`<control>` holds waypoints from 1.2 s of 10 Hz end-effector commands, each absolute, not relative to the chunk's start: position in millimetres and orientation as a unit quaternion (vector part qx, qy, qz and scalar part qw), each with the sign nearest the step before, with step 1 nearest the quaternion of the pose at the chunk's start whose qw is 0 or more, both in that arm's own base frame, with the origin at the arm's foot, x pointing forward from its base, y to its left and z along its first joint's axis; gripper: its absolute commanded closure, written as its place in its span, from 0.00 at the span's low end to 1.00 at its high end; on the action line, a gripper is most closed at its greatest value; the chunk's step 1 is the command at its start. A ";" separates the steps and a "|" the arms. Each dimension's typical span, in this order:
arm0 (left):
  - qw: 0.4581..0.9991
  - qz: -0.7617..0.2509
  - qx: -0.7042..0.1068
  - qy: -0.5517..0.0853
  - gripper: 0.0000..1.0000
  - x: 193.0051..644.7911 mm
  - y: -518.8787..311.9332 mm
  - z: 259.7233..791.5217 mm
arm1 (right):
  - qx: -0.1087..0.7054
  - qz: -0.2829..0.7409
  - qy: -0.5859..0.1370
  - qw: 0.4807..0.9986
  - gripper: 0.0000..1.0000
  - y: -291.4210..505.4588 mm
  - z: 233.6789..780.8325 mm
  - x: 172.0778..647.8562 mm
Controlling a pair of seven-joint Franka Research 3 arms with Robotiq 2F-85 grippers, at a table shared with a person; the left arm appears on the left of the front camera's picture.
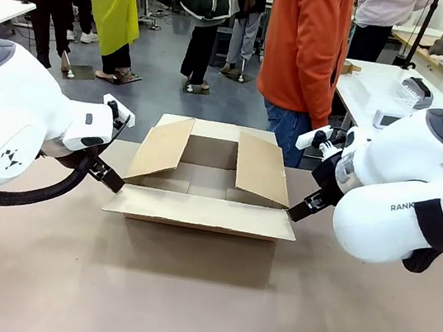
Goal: Pack the gift set into the box.
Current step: Place both hands on the side flaps of the Package Box and spread them outward.
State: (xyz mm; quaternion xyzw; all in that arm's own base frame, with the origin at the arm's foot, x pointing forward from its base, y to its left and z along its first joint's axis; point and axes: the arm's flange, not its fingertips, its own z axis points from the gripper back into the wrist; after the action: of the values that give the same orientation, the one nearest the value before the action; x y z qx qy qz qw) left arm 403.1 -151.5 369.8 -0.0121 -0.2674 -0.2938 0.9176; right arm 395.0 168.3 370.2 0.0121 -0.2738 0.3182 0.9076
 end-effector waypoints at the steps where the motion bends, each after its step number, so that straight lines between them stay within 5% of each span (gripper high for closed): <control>1: 0.913 -0.304 -0.029 -0.269 0.00 395.8 -136.3 391.6 | 0.015 0.313 -0.291 0.904 0.00 154.0 394.2 389.5; 4: 0.921 -0.291 -0.080 -0.245 0.00 362.2 -68.6 467.9 | 0.085 0.272 -0.298 0.911 0.00 96.2 460.4 361.0; 5: 0.918 -0.278 -0.125 -0.254 0.00 351.8 -43.8 487.9 | 0.154 0.247 -0.284 0.914 0.00 69.1 477.8 349.1; 7: 0.919 -0.199 -0.260 -0.222 0.00 344.7 27.7 502.9 | 0.350 0.040 -0.280 0.893 0.00 -5.0 508.0 333.0; 9: 0.864 -0.081 -0.444 -0.223 0.00 351.9 143.8 480.3 | 0.466 -0.101 -0.280 0.833 0.00 -93.8 503.7 317.3; 12: 0.785 0.089 -0.552 -0.269 0.00 332.9 240.0 410.8 | 0.561 -0.225 -0.273 0.749 0.00 -197.0 433.7 307.8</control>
State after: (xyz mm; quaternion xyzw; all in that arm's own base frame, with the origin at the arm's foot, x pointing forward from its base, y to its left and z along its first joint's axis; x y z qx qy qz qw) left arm 304.5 239.9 428.2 -0.5055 -0.2590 0.0401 0.8220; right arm 286.3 -187.8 457.7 0.5055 -0.2636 -0.1679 0.8042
